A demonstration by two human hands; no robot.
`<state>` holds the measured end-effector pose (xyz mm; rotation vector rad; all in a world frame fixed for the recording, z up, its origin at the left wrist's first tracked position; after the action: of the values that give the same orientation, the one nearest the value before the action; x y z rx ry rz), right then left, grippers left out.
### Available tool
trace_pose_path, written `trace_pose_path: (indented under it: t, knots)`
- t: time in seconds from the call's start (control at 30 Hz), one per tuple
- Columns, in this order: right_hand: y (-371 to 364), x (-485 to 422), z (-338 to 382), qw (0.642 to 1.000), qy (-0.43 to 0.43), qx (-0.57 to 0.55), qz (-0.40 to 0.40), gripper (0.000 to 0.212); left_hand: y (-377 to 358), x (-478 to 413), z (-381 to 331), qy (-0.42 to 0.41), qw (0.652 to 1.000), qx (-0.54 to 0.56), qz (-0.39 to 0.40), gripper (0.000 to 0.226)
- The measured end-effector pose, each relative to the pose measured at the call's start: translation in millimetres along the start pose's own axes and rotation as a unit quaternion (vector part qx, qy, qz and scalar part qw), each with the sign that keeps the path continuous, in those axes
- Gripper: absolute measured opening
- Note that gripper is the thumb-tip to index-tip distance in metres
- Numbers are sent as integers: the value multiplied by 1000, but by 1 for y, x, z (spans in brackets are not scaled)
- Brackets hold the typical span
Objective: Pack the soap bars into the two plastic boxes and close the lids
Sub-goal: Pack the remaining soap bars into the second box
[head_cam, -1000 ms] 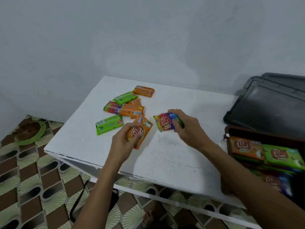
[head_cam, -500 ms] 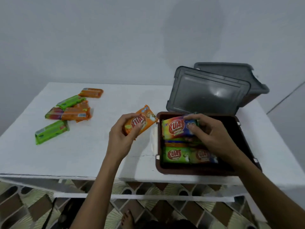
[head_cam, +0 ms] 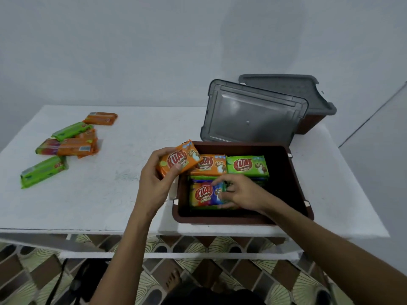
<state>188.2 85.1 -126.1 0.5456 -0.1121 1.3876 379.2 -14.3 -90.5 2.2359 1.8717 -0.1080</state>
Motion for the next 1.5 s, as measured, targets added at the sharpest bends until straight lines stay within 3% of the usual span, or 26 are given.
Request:
trace_pose_path:
  t: [0.07,0.13,0.27,0.33,0.4,0.47,0.53,0.63,0.83,1.13,1.23,1.33,1.5]
  knots:
    - [3,-8,-3,990,25,138,-30,27,0,0,1,1,1000,-1,4,36]
    - [1,-14,-3,957,62,280,-45,26,-1,-2,2,5,1000,-1,8,39]
    - [1,-14,2,951,74,300,-15,28,-3,-5,0,7,1000,-4,21,42]
    - [13,-10,11,948,92,304,-39,19,-5,-6,-3,11,999,-2,34,41]
    - [30,-4,25,957,133,229,-120,7,-10,-6,-9,18,998,2,57,39]
    - [43,7,37,975,145,42,-161,7,-20,-4,-17,30,994,13,101,37]
    - [46,18,43,978,111,-133,-115,26,-36,1,-25,49,986,30,158,38]
    - [53,33,37,981,75,-168,-67,31,-59,10,-28,17,978,-22,206,46]
    - [93,51,6,990,21,-67,-124,21,-65,1,-19,-184,934,-267,152,36]
    - [75,29,-34,986,-51,124,-102,31,-43,-3,10,-152,920,-356,62,34]
    - [71,20,-37,950,-24,291,-114,35,-43,-1,12,-145,921,-357,53,34]
    - [67,16,-35,900,16,419,-117,25,-44,-1,13,-149,919,-361,54,33]
    - [63,16,-6,844,44,520,-124,25,-38,-3,15,-156,930,-327,68,32]
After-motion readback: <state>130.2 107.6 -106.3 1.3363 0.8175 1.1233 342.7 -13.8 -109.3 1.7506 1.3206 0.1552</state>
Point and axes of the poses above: each hand's wrist, its own x-axis away from the middle knuckle, its own y-axis out of the back of the hand, z = x × y, the point moved 5 cm from there along -x, towards the middle knuckle, and after that the axes turned 11 degrees about -z, right-handed, at the moved point
